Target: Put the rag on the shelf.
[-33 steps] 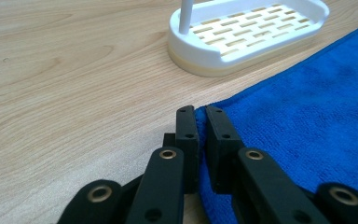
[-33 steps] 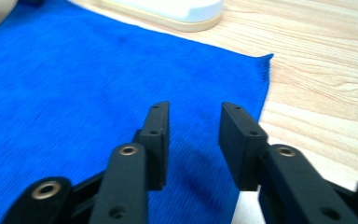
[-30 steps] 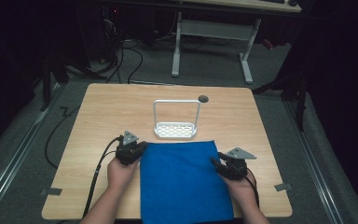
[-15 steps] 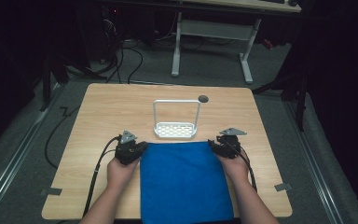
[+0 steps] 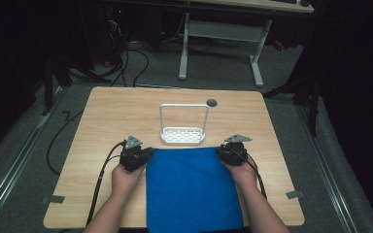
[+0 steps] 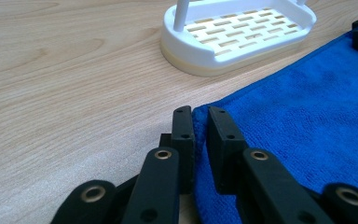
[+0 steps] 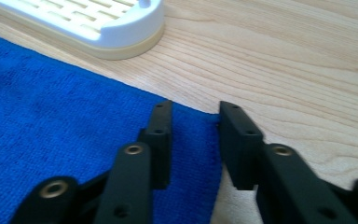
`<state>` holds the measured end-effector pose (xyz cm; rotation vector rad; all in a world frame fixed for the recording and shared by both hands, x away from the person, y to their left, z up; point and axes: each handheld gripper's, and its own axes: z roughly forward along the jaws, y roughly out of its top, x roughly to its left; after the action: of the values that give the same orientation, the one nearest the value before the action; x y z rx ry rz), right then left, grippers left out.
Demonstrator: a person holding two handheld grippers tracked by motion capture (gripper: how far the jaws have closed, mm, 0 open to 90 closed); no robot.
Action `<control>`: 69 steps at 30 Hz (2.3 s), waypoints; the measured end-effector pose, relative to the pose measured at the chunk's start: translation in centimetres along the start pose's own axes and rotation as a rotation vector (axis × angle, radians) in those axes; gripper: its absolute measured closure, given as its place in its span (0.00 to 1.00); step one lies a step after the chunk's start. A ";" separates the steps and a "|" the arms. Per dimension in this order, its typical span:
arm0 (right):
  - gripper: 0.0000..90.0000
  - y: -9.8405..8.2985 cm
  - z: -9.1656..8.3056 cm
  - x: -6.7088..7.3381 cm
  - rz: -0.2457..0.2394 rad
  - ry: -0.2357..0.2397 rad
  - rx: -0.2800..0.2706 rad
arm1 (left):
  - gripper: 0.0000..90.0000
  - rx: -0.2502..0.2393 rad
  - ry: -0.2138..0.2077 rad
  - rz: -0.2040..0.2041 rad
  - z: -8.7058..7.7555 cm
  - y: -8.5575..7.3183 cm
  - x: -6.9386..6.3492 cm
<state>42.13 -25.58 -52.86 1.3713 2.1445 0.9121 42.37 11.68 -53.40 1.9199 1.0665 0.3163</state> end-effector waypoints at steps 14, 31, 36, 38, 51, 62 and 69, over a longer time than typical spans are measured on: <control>0.98 0.0 -3.4 1.4 -0.010 0.018 -0.180 | 0.98 -0.046 -0.015 0.022 -1.0 0.3 -0.2; 0.98 -0.3 -8.0 1.8 0.011 0.026 -0.385 | 0.98 -0.291 0.022 -0.006 -5.6 1.2 -2.3; 0.98 0.2 -9.5 2.6 -0.005 0.025 -0.439 | 0.98 -0.346 0.025 0.013 -6.9 1.8 -2.8; 0.98 0.5 -10.1 2.9 -0.016 0.025 -0.464 | 0.98 -0.368 0.024 0.013 -7.4 2.1 -2.9; 0.98 1.8 -13.4 3.9 -0.024 0.020 -0.579 | 0.98 -0.490 0.018 0.030 -10.3 4.0 -3.6; 0.98 4.8 -16.5 4.4 -0.053 -0.008 -0.689 | 0.98 -0.592 0.050 0.084 -13.0 7.8 -4.5; 0.98 6.4 -17.8 4.6 -0.068 -0.011 -0.729 | 0.98 -0.616 0.062 0.119 -13.9 9.7 -5.0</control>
<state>32.43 -24.81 -36.05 0.9157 1.5743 1.4551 36.65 13.62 -36.77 1.4232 0.7729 0.6879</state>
